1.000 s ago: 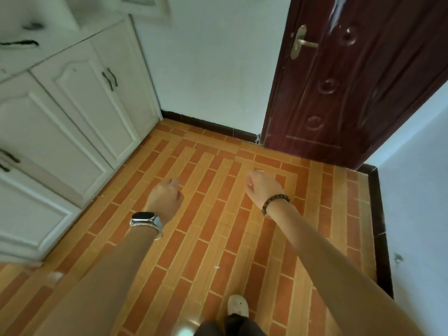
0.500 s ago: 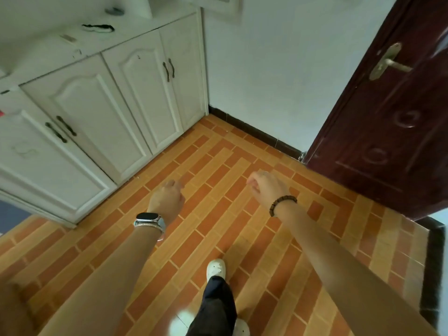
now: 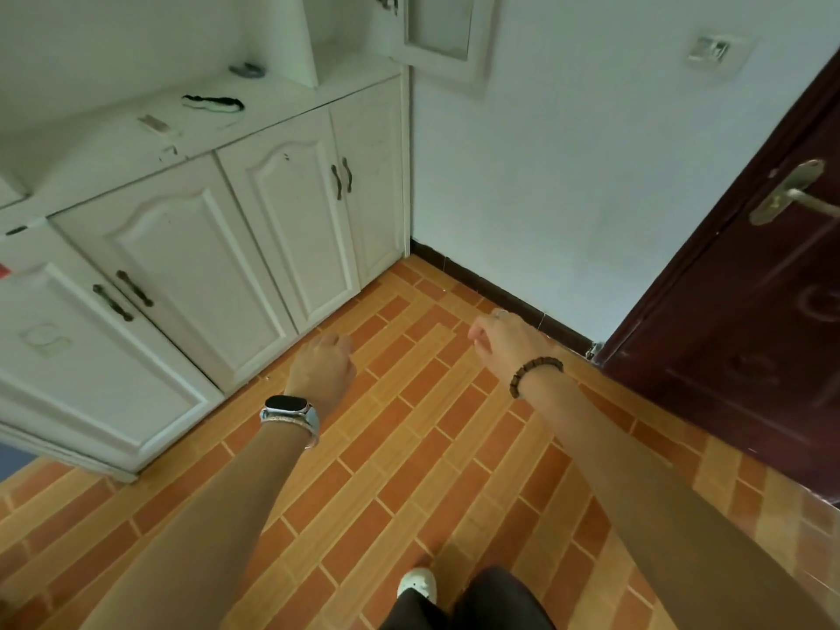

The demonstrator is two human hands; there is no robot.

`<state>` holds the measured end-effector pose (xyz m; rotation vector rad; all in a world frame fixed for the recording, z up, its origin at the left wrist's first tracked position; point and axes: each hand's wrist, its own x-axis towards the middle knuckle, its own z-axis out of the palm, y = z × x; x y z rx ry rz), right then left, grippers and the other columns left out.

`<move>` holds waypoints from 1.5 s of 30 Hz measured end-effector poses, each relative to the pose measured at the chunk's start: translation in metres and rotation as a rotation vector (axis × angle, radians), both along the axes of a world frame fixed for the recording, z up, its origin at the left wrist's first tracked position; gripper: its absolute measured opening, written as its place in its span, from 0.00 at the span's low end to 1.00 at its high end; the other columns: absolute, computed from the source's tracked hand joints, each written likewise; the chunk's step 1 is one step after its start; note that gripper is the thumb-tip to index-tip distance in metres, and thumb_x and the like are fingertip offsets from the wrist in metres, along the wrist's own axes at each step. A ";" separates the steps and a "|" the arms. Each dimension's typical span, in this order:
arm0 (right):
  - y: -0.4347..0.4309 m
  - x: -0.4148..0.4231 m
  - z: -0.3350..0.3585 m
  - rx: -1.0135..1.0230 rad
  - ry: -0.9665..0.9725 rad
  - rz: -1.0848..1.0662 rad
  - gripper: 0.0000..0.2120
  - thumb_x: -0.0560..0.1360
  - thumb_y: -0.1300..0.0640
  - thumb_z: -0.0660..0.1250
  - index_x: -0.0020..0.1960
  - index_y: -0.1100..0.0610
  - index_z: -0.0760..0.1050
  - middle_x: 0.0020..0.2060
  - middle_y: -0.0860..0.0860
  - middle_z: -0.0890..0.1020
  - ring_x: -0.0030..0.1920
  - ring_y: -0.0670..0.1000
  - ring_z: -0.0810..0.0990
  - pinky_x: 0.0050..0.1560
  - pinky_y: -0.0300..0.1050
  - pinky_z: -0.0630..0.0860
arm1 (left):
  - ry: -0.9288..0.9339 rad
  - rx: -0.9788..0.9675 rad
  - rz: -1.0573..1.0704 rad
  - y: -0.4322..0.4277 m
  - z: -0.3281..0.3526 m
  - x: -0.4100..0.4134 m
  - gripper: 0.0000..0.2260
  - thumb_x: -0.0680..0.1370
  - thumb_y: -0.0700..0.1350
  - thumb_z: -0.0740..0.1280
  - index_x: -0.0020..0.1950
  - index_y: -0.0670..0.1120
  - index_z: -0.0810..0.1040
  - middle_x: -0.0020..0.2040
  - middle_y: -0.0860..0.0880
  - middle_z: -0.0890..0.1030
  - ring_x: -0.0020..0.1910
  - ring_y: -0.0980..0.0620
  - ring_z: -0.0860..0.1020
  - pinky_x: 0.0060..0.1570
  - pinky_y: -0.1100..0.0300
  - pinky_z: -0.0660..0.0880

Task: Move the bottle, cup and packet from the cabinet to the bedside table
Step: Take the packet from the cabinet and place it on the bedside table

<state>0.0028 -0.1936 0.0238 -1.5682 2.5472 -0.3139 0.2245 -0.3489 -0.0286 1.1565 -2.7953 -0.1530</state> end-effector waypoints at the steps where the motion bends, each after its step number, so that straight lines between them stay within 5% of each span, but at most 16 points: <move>1: -0.008 -0.005 -0.001 0.004 -0.001 0.003 0.08 0.79 0.55 0.62 0.57 0.52 0.76 0.55 0.49 0.77 0.49 0.48 0.79 0.44 0.40 0.77 | -0.003 -0.002 -0.004 -0.007 -0.001 -0.005 0.09 0.78 0.43 0.59 0.56 0.45 0.75 0.52 0.46 0.77 0.49 0.46 0.75 0.50 0.52 0.73; 28: -0.244 -0.259 -0.017 0.054 -0.119 0.271 0.08 0.79 0.57 0.62 0.57 0.53 0.75 0.55 0.49 0.76 0.55 0.50 0.78 0.53 0.48 0.78 | 0.000 -0.063 0.192 -0.179 0.006 -0.252 0.10 0.79 0.43 0.57 0.57 0.45 0.74 0.50 0.48 0.78 0.48 0.49 0.75 0.50 0.55 0.71; 45: -0.473 -0.333 -0.012 0.023 -0.102 0.318 0.10 0.79 0.58 0.59 0.57 0.54 0.77 0.52 0.51 0.77 0.51 0.52 0.77 0.50 0.46 0.76 | 0.143 -0.087 0.270 -0.399 0.019 -0.316 0.10 0.77 0.39 0.59 0.55 0.43 0.77 0.48 0.45 0.79 0.46 0.47 0.75 0.47 0.54 0.72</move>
